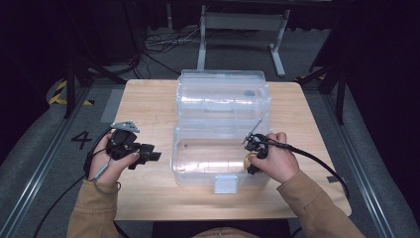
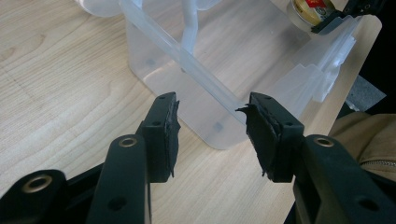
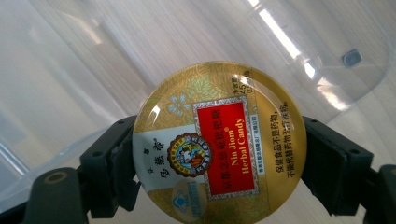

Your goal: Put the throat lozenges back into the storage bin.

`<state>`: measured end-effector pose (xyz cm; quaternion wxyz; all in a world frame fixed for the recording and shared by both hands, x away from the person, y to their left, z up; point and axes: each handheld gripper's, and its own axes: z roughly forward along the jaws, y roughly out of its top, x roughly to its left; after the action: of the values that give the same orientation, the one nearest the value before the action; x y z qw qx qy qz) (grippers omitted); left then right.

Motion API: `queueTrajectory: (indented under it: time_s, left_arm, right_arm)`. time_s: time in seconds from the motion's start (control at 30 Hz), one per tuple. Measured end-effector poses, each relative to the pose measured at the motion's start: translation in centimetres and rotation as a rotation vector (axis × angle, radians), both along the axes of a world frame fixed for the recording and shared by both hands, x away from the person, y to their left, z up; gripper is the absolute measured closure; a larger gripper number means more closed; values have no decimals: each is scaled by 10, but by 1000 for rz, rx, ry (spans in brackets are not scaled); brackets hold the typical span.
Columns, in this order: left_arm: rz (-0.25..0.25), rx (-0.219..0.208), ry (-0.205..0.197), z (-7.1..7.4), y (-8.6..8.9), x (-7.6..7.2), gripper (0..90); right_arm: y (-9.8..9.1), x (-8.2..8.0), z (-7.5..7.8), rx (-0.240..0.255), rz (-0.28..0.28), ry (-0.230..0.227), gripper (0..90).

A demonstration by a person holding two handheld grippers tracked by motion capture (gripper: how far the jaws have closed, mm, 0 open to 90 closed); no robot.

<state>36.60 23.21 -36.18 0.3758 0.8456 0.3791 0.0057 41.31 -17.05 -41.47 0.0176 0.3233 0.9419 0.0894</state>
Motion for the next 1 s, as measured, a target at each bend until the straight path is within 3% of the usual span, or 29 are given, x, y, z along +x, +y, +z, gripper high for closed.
queueTrajectory:
  time_s: [0.2,0.37,0.67,0.87,1.0]
  left_arm:
    - [-1,1,0,0,0,0,541]
    - [0,2,3,0,-1,0,541]
    - [-2,3,-1,0,-1,0,540]
    - [-6,-3,-5,0,-2,1,534]
    - [-13,-5,-7,1,-5,2,531]
  right_arm:
    - [-2,0,1,4,0,19,195]
    - [-5,-1,3,-17,11,7,239]
    - [-6,-1,5,-6,28,-6,224]
    - [-11,-4,13,57,0,-15,209]
    - [-20,-6,23,146,-9,-53,201]
